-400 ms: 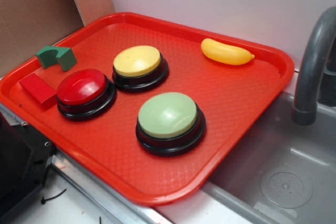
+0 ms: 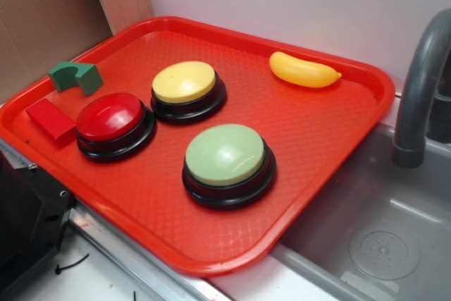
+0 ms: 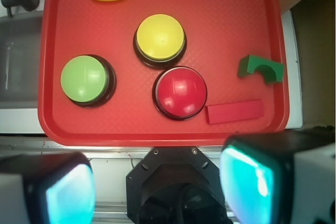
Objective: Push the green button.
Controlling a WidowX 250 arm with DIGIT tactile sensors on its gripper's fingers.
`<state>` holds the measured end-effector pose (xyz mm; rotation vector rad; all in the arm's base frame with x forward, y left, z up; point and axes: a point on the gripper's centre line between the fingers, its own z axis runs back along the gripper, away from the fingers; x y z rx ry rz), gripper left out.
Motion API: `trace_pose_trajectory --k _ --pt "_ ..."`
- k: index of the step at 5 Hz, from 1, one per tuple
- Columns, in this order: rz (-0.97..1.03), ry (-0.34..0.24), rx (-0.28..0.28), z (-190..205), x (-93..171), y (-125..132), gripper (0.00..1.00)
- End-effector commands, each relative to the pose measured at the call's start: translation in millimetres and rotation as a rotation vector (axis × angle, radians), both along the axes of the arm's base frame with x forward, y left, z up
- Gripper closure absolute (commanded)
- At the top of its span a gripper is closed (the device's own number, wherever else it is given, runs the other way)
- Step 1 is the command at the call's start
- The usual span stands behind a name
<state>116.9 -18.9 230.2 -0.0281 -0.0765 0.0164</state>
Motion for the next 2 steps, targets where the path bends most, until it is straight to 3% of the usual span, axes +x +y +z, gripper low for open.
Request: trace_pose_trajectory --k 1,2 --pt "-0.439 -0.1 0.113 -77.6 59.9 -106.8 0.0" --pt "-0.523 -0.083 0.089 -108.6 66.3 -131.2 0.0"
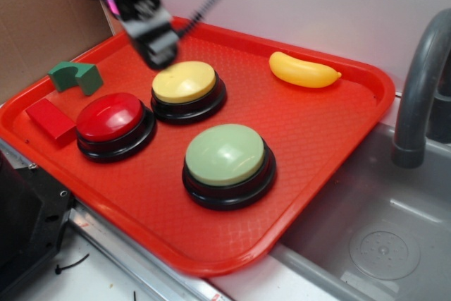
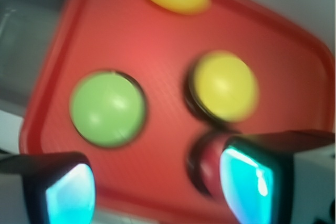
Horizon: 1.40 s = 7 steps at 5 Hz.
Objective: Push the green button.
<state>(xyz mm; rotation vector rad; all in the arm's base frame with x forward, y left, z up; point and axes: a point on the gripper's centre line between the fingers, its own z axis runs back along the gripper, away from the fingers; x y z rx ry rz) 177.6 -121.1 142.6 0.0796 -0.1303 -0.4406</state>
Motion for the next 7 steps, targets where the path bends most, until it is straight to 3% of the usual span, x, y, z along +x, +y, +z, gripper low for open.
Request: trace_pose_trajectory --k 1,3,5,6,7 --pt "-0.172 0.018 -0.042 -50.5 13.5 -38.3 0.0" --pt "-0.231 0.097 -0.064 -82.2 4.3 -23.6 0.0" --pt "-0.21 0.13 -0.04 -77.5 4.4 -23.7 0.0" --pt "-0.201 0.106 -0.002 -59.1 8.3 -23.8 0.0" --pt "-0.181 0.077 -0.003 -36.8 15.9 -23.6 0.0"
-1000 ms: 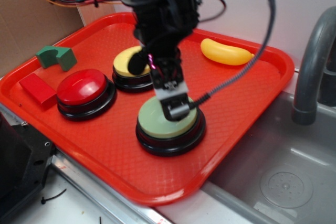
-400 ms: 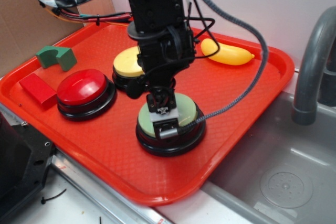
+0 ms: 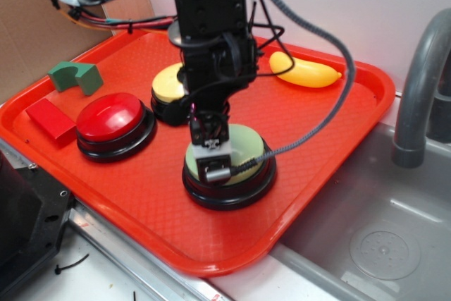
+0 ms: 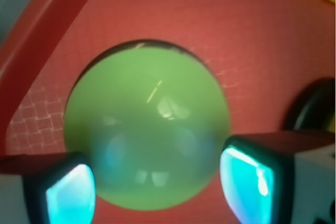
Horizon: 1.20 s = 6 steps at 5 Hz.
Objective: Push the green button.
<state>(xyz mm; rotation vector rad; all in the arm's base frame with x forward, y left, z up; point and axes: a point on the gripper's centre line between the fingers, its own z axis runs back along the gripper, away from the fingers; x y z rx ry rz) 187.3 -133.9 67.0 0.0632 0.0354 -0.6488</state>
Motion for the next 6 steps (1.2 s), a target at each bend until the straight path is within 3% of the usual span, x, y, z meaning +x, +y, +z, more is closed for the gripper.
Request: trace_pose_trajectory --k 1,2,6 --pt "0.087 -0.105 -0.06 51.7 10.8 -11.7 0.0" --pt "0.121 -0.056 -0.061 58.6 11.7 -11.0 0.0" --pt "0.163 -0.075 -0.082 84.5 11.1 -4.9 0.0"
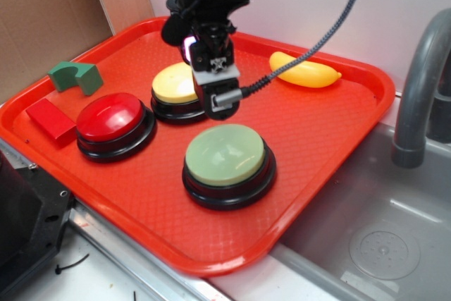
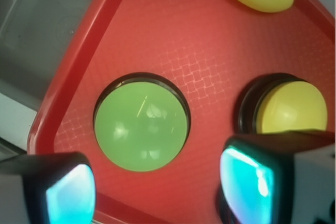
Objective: Push the green button.
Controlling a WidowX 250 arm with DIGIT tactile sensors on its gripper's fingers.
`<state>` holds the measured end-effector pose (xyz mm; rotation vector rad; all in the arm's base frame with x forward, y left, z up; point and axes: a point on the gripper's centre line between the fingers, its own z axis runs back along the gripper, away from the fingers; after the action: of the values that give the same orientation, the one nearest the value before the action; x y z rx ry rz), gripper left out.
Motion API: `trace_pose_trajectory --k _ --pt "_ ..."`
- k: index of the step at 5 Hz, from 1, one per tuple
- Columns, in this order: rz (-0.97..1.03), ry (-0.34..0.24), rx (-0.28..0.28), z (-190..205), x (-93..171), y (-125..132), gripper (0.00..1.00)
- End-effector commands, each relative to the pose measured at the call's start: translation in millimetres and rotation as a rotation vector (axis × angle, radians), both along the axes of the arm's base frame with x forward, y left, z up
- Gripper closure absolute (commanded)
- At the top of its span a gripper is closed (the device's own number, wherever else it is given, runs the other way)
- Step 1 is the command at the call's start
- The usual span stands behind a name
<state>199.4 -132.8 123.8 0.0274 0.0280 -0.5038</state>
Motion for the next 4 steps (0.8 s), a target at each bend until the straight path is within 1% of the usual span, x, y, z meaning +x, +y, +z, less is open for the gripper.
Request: trace_pose_trajectory --k 1,4 --pt "0.019 -0.075 -0.041 32.5 -1.6 -5.8 0.0" --pt "0.034 -0.083 -0.049 43.3 -5.1 -3.5 0.0"
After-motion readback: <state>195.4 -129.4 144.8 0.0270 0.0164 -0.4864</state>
